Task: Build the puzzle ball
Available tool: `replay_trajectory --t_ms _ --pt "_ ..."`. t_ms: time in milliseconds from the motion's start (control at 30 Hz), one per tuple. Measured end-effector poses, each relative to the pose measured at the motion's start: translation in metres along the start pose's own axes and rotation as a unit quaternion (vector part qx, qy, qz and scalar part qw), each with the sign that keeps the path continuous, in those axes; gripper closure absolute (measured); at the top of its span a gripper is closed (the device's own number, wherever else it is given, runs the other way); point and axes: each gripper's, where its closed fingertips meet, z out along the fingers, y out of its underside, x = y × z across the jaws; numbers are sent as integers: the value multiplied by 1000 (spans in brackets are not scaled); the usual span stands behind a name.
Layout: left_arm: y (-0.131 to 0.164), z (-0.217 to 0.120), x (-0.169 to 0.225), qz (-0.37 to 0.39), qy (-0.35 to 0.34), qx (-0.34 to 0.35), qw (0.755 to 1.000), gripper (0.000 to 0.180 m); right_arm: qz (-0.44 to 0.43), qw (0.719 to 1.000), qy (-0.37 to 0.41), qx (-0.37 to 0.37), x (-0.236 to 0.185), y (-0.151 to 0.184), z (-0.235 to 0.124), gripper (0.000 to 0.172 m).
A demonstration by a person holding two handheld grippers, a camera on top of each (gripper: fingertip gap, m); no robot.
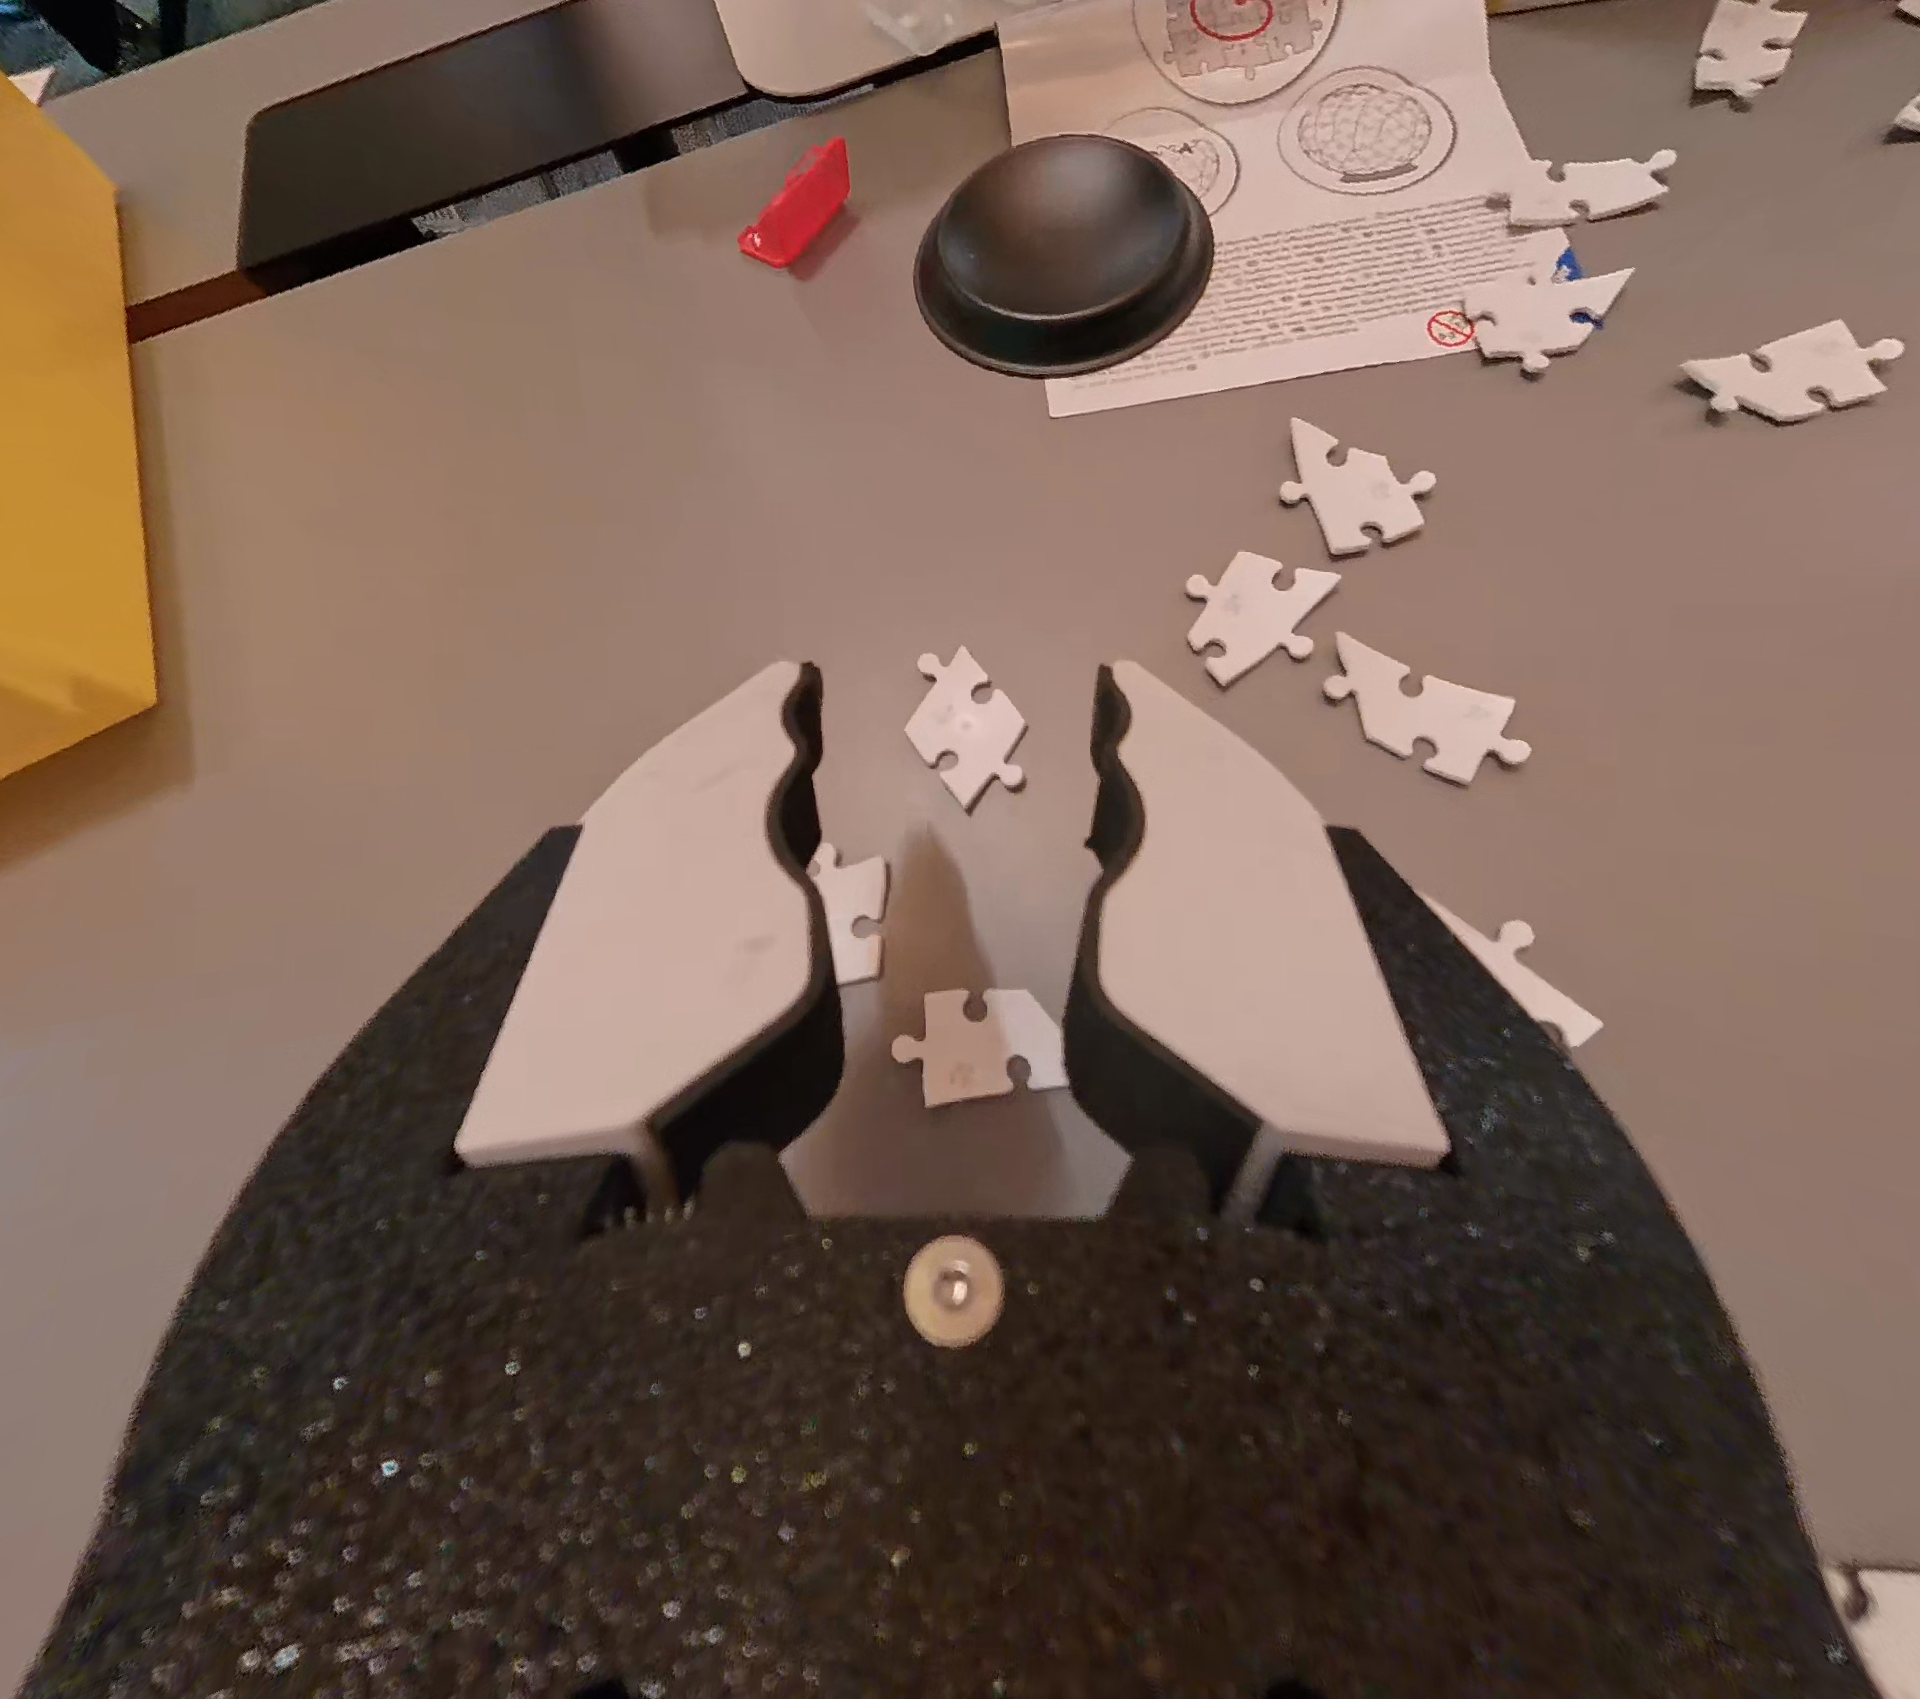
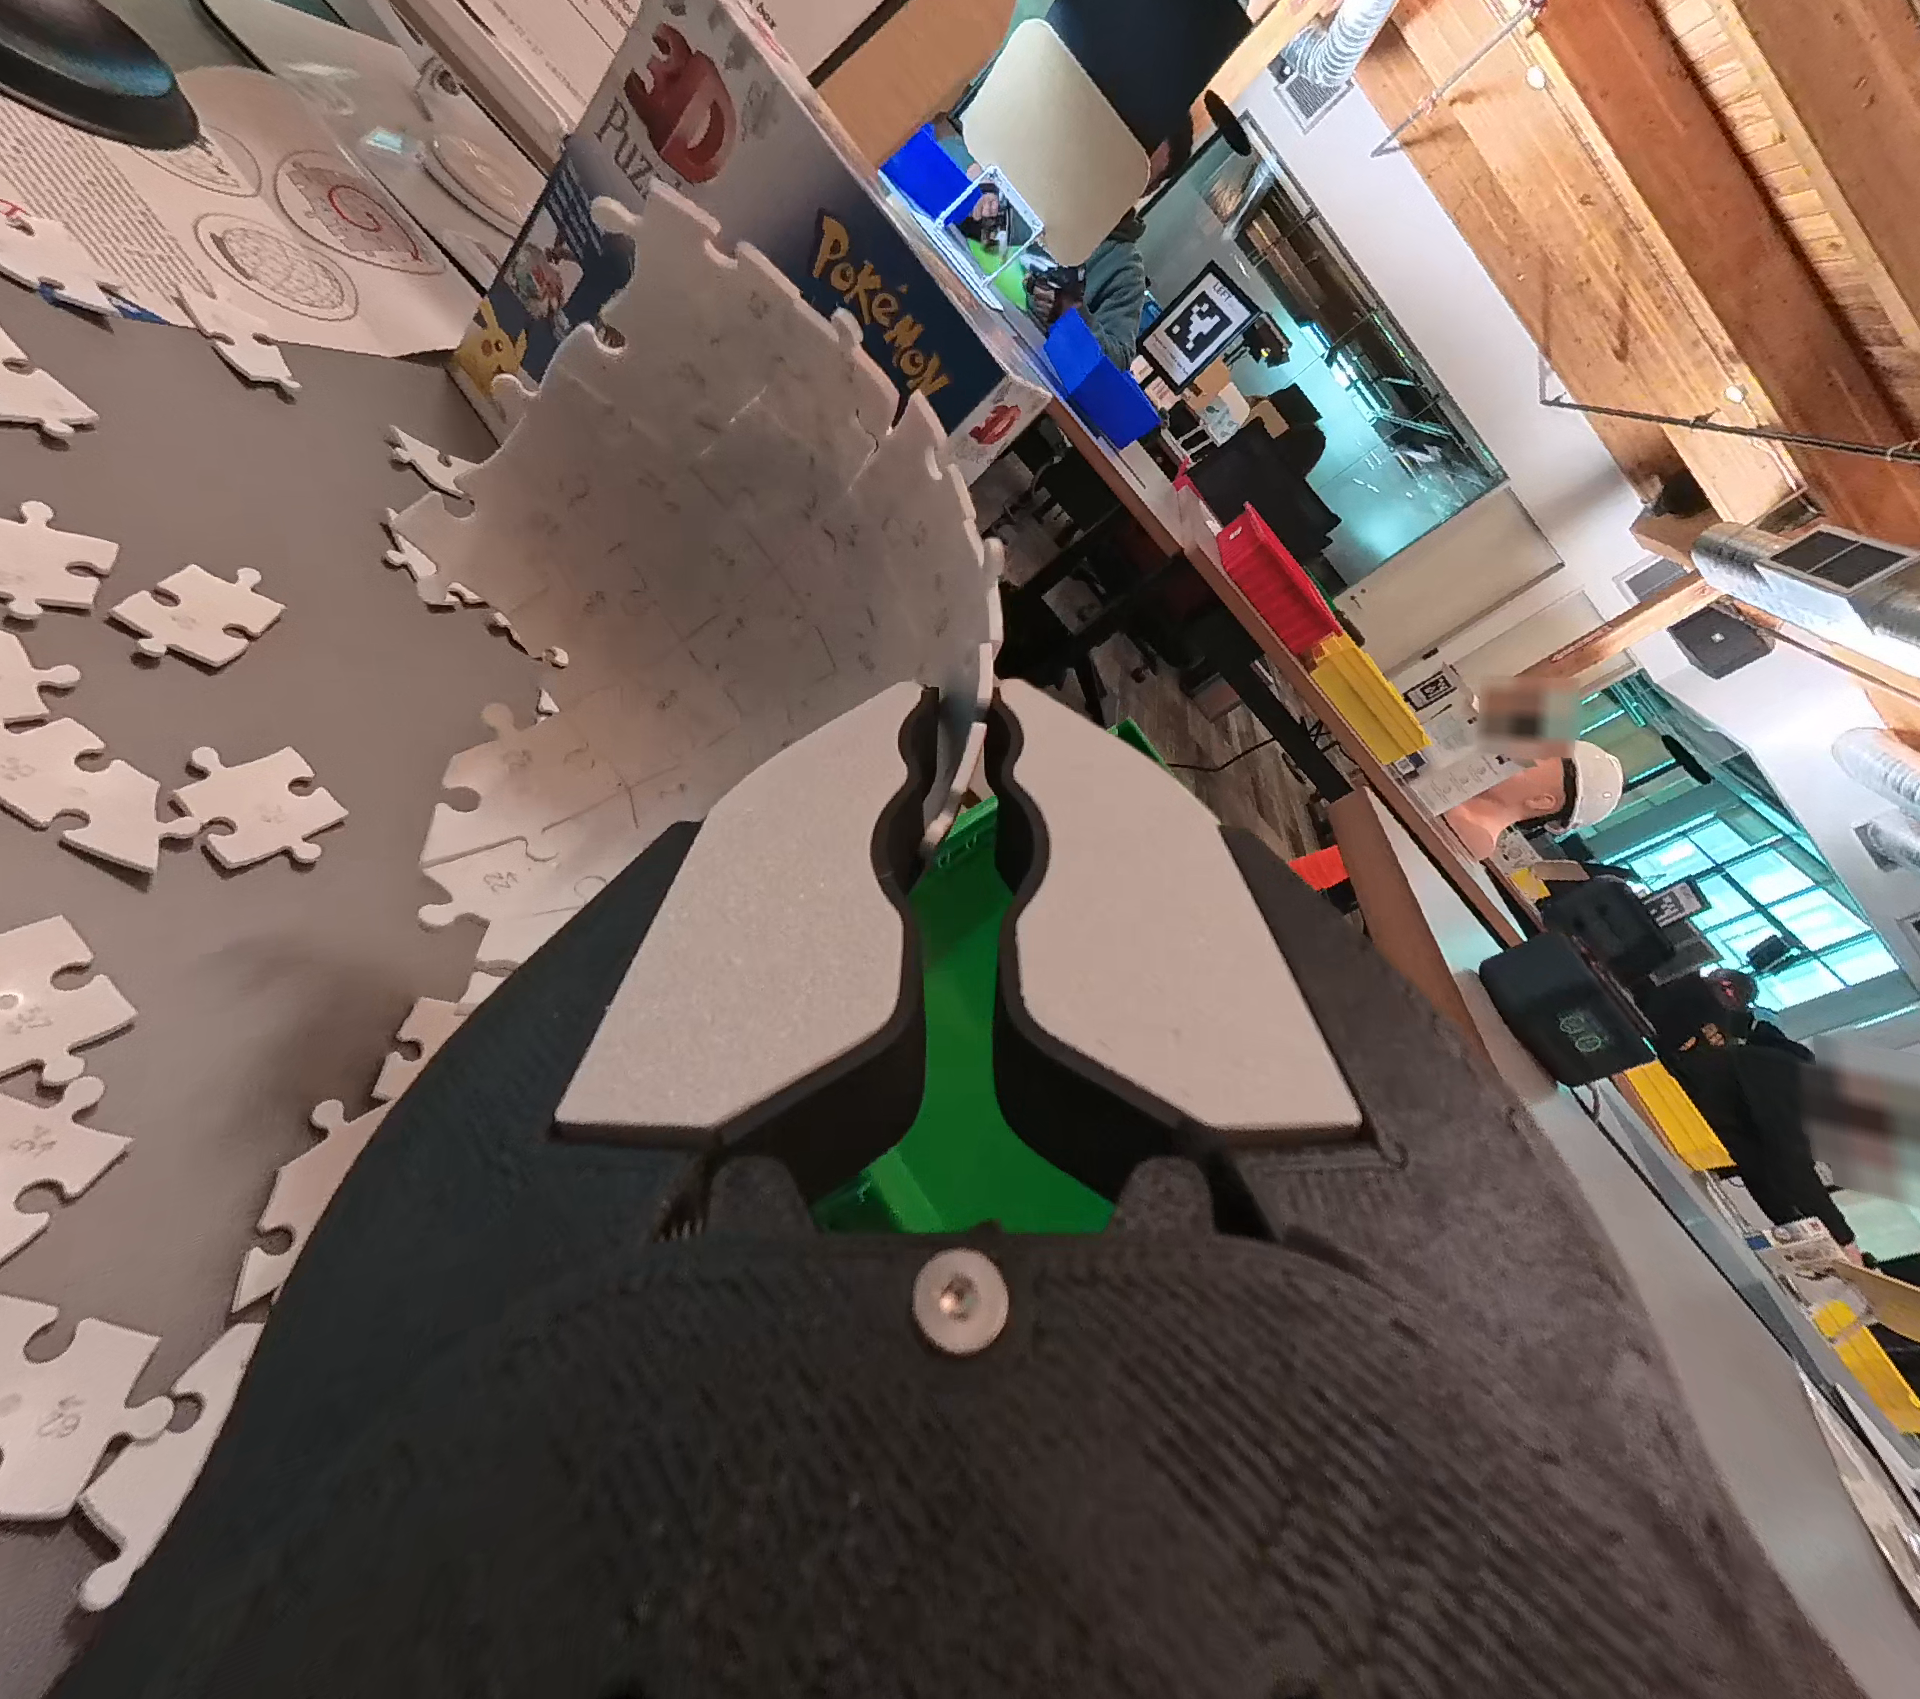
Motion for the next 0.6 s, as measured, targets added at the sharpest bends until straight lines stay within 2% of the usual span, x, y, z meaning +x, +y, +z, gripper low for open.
replay_trajectory --t_ms 233,600 --pt "10 -8 0 21 8 -4 1000 135 -17 1000 -4 -2 -4 -7 -1 164" --pt "14 -28 -7 11 21 11 1000 141 -31 999 -21 9 -16 -23 4 164"
